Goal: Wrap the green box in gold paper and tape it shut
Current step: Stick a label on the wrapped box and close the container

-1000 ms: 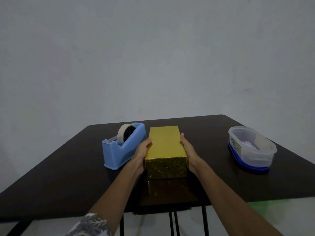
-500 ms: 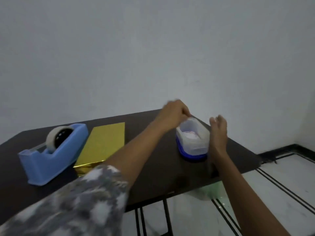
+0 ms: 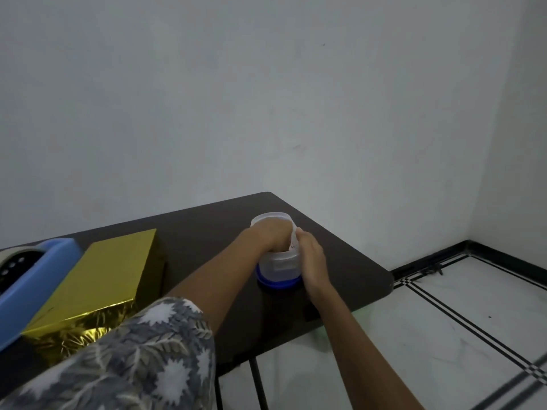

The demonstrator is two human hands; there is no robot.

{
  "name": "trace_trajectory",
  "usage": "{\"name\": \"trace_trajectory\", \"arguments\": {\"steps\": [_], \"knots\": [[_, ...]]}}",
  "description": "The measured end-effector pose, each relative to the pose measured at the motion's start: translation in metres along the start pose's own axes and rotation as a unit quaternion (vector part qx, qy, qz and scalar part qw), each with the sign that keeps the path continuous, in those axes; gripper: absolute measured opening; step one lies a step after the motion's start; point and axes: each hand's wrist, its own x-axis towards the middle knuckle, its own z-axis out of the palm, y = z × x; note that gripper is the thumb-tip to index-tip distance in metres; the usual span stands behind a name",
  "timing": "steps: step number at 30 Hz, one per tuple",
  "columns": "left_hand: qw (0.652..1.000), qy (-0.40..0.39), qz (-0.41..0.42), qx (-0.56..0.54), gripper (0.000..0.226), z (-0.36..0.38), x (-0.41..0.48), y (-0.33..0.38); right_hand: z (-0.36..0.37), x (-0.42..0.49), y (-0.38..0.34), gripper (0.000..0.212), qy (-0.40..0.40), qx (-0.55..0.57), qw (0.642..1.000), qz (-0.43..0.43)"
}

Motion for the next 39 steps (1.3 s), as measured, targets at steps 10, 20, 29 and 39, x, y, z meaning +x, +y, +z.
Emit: {"name": "trace_trajectory", "arguments": {"steps": [10,20,29,39], "knots": [[0.989,0.09,0.036,-0.113,0.037,-0.017,-0.022,-0.023,-0.002,0.001,0.004,0.013,0.003,0.001,1.0,-0.013],[0.842,0.28,0.002,-0.461,0.009,-0.04,-0.099,-0.068,0.011,-0.023,-0.033,0.028,0.1,-0.008,0.962,-0.255],[0.75,0.284,-0.06,-0.594,0.009,0.022,-0.153,-0.07,0.072,-0.049,-0.032,0.018,-0.018,-0.112,0.979,-0.171],[0.748,0.298,-0.14,-0.576,0.004,0.073,-0.125,-0.078,0.079,-0.059,0.0,0.01,-0.047,0.038,0.995,0.078]]}}
